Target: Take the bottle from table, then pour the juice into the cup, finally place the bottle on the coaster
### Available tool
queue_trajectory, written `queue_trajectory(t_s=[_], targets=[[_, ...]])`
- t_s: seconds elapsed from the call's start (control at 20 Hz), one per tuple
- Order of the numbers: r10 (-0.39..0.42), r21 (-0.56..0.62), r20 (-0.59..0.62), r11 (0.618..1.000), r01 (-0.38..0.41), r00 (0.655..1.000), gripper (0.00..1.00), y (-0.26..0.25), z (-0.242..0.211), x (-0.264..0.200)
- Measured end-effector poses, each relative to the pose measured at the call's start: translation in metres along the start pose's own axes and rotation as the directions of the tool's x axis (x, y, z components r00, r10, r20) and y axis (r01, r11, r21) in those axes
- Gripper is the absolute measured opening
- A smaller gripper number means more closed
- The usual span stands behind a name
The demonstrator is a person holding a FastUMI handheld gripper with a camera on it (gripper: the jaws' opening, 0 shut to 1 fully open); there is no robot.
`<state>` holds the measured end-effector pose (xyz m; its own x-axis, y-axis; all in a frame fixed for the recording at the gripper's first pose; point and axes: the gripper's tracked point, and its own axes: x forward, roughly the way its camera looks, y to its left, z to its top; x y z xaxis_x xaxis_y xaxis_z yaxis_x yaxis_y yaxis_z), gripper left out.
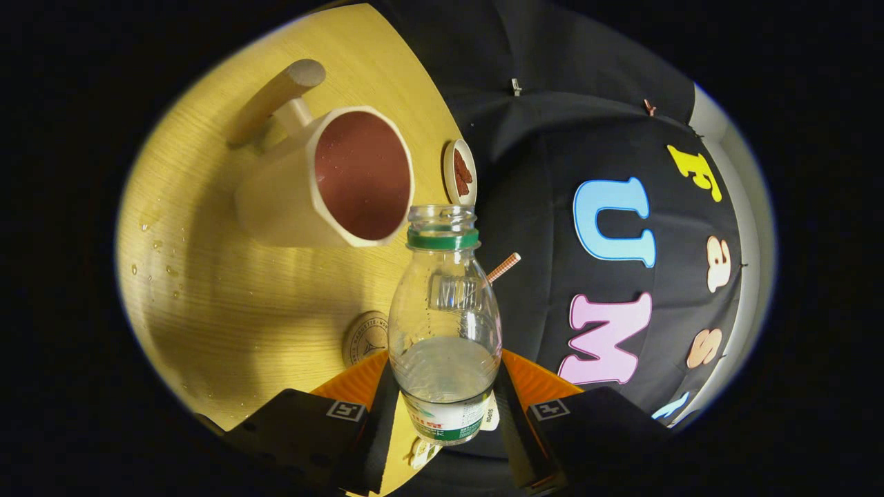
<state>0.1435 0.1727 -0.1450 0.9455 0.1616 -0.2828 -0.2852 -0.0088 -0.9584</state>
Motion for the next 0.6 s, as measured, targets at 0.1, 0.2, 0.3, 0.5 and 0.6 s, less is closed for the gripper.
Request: queue_trajectory(t_s=[0.1, 0.2, 0.3, 0.5, 0.6], targets=[[0.002, -0.023, 0.004, 1.0, -0.002, 1.0, 0.71, 0.0, 0.001, 0.001], [0.003, -0.044, 0.011, 0.999, -0.003, 1.0, 0.71, 0.0, 0.001, 0.004], [-0.003, -0.07, 0.023, 0.998, 0.004, 1.0, 0.71, -0.002, 0.003, 0.005], [-0.011, -0.098, 0.038, 0.995, 0.015, 0.999, 0.71, -0.006, 0.006, 0.006], [-0.014, -0.118, 0.046, 0.993, 0.02, 0.999, 0.71, -0.007, 0.011, 0.008]])
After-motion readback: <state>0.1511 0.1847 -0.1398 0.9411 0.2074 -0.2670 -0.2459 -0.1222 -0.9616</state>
